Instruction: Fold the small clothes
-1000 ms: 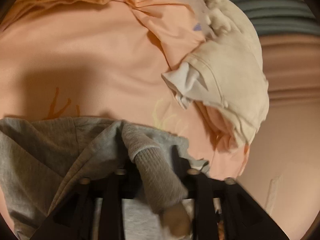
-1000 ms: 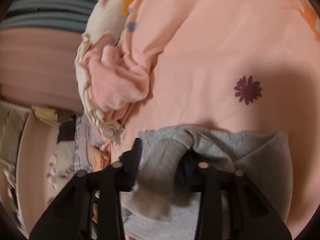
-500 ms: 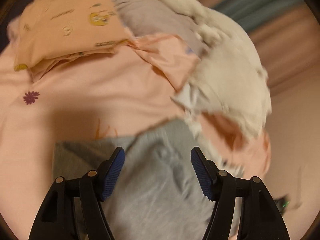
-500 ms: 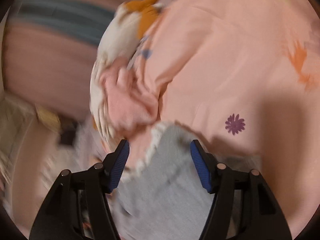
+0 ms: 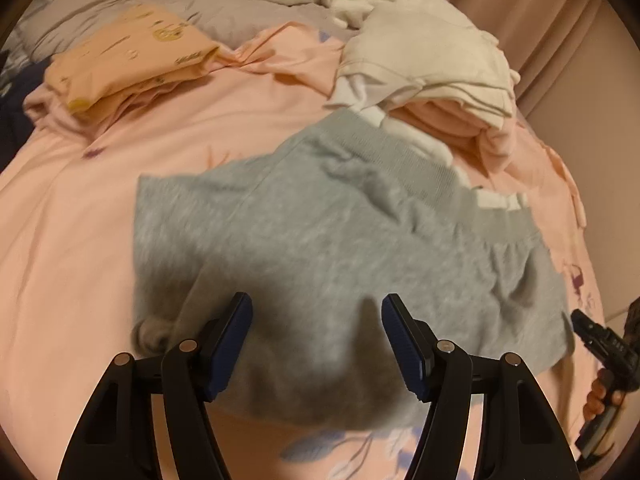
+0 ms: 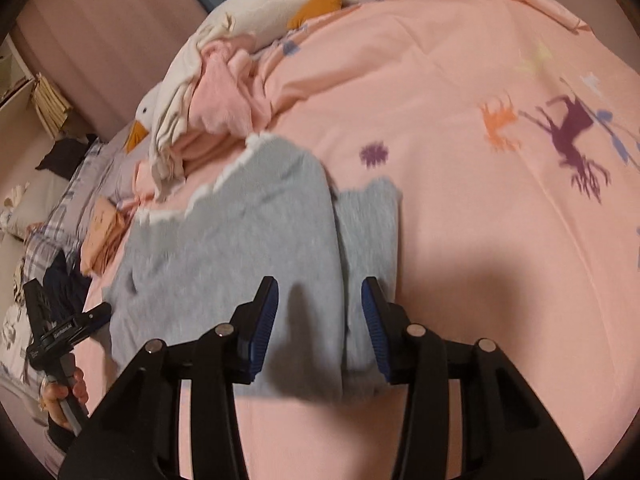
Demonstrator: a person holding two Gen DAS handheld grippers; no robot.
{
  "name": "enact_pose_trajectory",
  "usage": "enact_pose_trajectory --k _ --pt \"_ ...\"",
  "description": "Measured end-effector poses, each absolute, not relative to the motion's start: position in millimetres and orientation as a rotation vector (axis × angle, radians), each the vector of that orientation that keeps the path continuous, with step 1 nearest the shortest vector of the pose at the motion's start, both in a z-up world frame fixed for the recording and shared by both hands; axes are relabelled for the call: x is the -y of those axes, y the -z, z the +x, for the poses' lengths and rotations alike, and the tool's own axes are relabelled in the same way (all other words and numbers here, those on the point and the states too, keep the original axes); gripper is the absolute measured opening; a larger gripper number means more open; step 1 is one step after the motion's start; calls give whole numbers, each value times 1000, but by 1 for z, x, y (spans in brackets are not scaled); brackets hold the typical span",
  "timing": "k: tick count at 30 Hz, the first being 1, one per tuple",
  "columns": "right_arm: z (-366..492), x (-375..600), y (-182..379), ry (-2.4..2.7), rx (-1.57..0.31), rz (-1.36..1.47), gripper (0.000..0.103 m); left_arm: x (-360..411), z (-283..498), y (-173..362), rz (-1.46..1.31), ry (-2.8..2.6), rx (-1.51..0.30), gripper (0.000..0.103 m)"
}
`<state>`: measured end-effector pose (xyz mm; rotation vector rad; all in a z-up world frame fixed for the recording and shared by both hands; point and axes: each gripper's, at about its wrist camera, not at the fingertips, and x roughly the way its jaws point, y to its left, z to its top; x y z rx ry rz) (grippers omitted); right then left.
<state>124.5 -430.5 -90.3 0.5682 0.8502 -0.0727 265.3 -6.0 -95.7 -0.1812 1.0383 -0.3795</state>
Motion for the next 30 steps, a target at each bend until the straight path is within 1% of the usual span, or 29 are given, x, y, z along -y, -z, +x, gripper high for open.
enact_pose_trajectory --k 5,6,7,8,10,11,16,22,26,28,30 --pt "134 416 97 72 -889 506 44 1 256 102 -189 369 -1046 67" --pt "137 415 101 70 -900 505 42 0 254 102 -195 367 -1048 67" --pt "138 413 103 69 -907 503 34 -1 253 104 -203 365 -1049 67" --pt "139 411 104 70 -913 494 18 -2 252 104 -207 365 -1049 67" --pt "138 403 104 48 -918 471 8 -4 252 105 -212 357 -1048 67" --pt "135 400 103 41 -907 458 7 -6 253 106 -221 356 -1049 67" --pt "116 404 98 45 -905 451 5 -9 254 106 -235 351 -1058 67" --pt "114 402 110 47 -985 411 6 -9 249 105 -197 348 -1058 66" --pt "113 391 95 78 -964 352 12 -8 235 96 -127 348 -1029 66" --pt "109 381 81 136 -916 254 19 -7 227 91 -88 349 -1003 66" --pt "107 372 70 127 -869 213 20 -6 221 87 -77 370 -980 66"
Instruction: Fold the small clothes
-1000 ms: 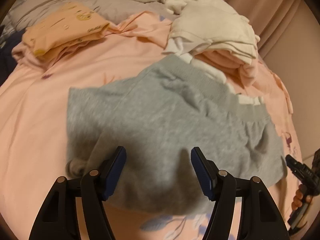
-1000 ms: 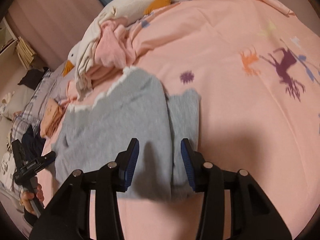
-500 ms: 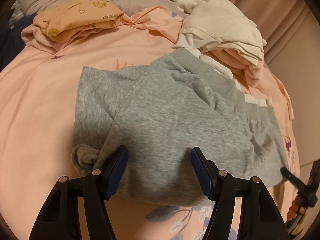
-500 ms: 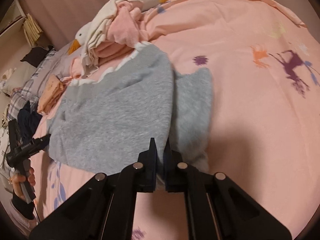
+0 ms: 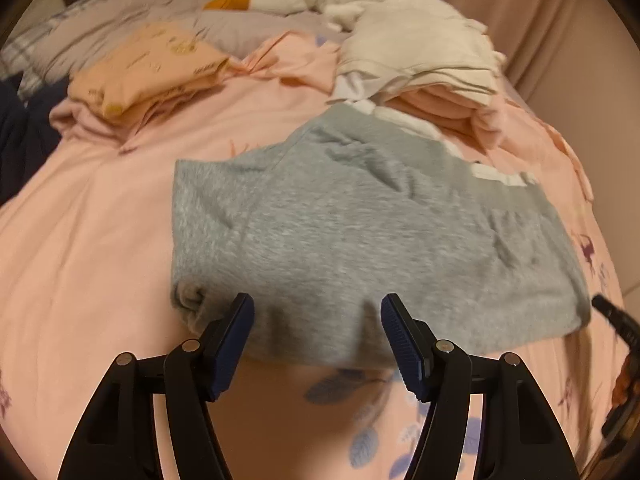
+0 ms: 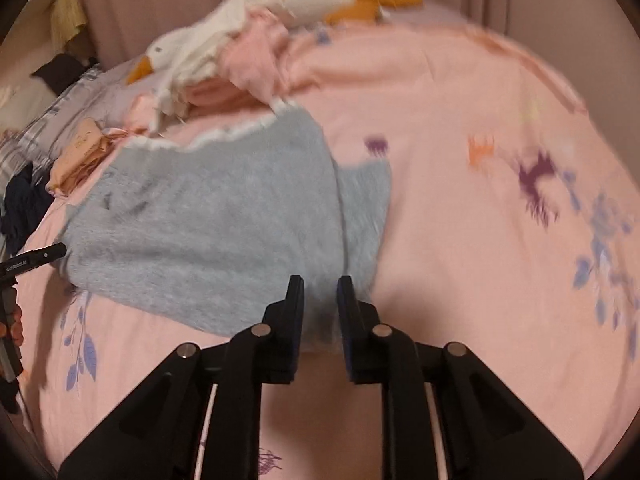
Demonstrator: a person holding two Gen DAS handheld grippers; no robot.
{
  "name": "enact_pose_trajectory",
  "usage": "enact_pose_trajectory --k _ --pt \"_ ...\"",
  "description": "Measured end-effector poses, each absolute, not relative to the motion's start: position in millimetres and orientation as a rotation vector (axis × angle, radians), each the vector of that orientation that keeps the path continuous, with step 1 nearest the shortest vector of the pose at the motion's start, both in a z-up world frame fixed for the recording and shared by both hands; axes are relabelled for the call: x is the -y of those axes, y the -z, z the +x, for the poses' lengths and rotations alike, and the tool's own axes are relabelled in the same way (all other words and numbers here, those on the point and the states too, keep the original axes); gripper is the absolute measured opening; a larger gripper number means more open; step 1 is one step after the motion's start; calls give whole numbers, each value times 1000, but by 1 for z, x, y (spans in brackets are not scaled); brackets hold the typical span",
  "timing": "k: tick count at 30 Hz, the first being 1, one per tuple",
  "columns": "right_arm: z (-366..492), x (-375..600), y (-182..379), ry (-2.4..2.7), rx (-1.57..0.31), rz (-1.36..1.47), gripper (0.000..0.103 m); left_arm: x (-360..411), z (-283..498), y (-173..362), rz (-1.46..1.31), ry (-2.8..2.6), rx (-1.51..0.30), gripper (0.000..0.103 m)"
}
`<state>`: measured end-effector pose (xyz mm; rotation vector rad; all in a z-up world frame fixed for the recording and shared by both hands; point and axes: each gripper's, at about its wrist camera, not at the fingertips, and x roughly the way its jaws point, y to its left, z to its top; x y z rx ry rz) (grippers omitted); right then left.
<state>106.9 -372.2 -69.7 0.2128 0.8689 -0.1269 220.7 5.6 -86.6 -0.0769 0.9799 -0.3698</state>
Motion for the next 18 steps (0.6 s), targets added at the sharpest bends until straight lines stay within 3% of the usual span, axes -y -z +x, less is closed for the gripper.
enact_pose_trajectory --k 14,18 --pt "190 252 79 -208 -838 188 15 35 221 107 25 443 -1000 66" --pt "195 240 102 -216 -931 158 16 28 215 111 18 468 -988 66"
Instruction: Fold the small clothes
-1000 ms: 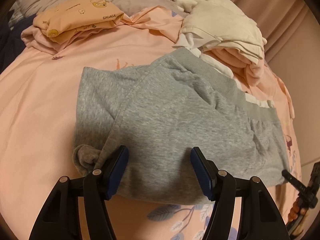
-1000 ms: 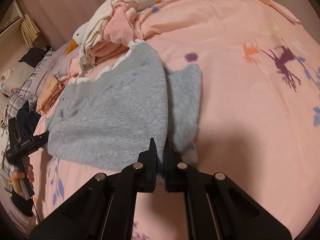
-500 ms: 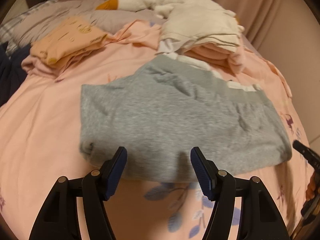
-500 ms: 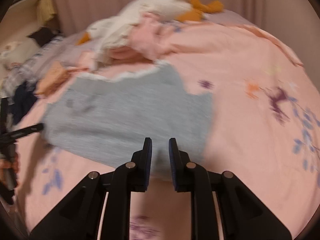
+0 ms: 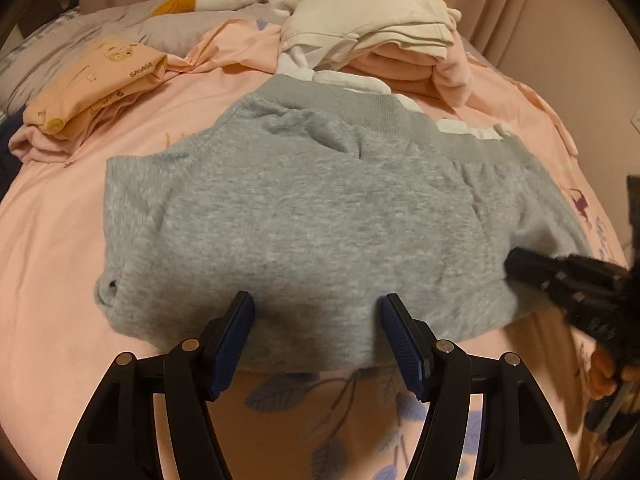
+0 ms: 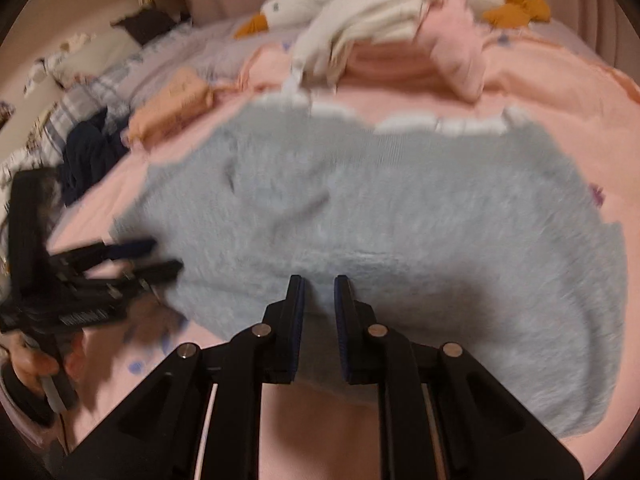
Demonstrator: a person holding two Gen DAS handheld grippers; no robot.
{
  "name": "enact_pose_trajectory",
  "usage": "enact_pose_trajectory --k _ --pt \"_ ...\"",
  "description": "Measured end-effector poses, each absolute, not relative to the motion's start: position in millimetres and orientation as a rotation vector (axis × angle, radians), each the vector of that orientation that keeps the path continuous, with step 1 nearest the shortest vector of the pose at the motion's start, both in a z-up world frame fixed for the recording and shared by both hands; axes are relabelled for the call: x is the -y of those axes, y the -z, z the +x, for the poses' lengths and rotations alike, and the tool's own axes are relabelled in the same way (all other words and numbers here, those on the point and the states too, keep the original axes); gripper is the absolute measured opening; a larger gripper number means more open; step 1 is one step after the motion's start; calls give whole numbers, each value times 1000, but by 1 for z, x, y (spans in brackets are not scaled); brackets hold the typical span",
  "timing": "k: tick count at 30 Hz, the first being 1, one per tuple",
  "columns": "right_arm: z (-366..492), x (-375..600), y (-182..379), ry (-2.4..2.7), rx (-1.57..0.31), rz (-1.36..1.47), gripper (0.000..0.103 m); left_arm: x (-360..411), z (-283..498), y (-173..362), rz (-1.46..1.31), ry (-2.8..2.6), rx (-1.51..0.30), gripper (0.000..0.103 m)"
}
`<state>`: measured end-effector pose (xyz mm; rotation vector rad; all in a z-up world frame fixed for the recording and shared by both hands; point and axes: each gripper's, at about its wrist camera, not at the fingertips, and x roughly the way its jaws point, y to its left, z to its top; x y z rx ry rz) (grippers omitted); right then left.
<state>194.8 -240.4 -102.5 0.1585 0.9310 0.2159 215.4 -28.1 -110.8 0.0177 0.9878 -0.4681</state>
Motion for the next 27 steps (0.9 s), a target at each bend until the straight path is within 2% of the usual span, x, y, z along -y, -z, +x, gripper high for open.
enact_pose_trajectory --k 9,10,12,15,17,27 --pt "170 246 101 -259 -923 202 16 -11 193 97 -176 473 -977 66" --pt "164 249 100 -265 -911 218 19 -17 191 96 -194 466 -974 66" --pt "150 254 93 -274 -870 254 19 -35 186 93 -262 443 -964 67" --pt "136 255 86 -294 -835 285 25 -62 186 94 -388 406 -973 76" --pt "130 254 84 -302 -828 306 38 -73 188 98 -451 394 -977 76" --pt "121 249 81 -349 -797 376 40 -84 220 131 -773 421 -1005 76"
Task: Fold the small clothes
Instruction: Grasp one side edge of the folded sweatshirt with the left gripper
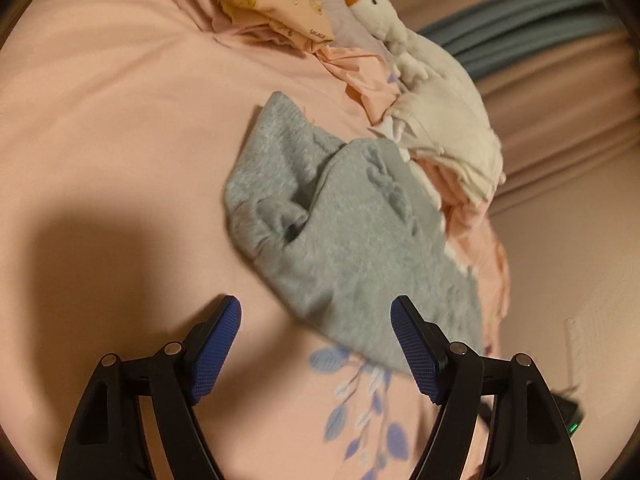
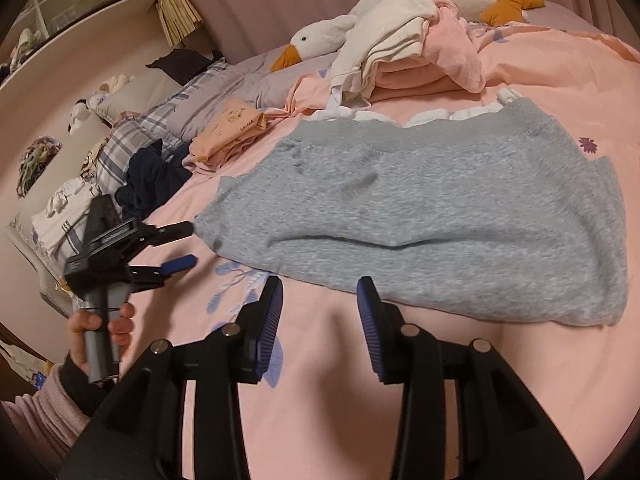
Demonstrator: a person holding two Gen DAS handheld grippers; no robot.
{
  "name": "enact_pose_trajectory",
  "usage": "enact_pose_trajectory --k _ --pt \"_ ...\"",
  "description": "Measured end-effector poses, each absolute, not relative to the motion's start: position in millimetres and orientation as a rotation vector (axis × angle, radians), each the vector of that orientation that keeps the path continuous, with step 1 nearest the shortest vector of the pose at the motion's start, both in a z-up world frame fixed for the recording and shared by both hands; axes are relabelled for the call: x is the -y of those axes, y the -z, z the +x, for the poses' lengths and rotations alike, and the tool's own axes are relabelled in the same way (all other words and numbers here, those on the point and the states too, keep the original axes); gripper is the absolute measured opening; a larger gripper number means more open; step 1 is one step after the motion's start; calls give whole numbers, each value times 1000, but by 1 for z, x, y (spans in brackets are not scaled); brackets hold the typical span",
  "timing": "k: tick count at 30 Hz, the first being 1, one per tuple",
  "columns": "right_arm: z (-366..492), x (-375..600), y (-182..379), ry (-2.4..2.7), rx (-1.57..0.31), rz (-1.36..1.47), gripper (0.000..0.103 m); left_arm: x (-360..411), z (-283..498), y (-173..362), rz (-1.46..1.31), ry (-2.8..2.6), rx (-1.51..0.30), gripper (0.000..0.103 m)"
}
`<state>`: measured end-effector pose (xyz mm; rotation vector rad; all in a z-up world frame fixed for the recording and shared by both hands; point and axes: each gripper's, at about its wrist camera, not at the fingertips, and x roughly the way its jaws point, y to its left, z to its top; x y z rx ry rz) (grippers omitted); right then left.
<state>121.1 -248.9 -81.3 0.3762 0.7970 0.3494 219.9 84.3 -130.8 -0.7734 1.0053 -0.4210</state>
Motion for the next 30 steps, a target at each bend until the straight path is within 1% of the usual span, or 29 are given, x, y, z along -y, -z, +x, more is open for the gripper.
enact_pose_trajectory --k 3,7,13,19,20,21,22,23,24,27,30 --pt "123 249 84 -349 -797 388 40 -79 233 133 -813 426 -982 76" --pt "127 250 87 -344 -799 386 40 -68 252 135 -801 421 -973 76" --pt "142 255 86 -338 -793 395 40 -54 283 133 -730 425 -992 76" --pt "168 251 82 -323 -785 397 40 -43 295 130 -646 409 -1009 76" --pt "174 249 81 -324 -783 395 40 -41 293 129 -619 403 -1008 73" --pt "182 246 81 -315 -785 389 40 -39 293 128 -598 395 -1007 65" --pt "186 244 80 -305 -788 380 40 -38 292 127 -563 379 -1007 60" --pt "193 242 80 -301 -792 370 40 -37 291 128 -531 359 -1011 48" --pt "200 239 80 -298 -795 359 40 -38 290 128 -509 345 -1014 38" --pt "223 232 80 -279 -814 338 37 -41 290 131 -483 348 -1016 31" --pt "242 230 85 -244 -833 341 34 -37 289 128 -423 347 -1009 29"
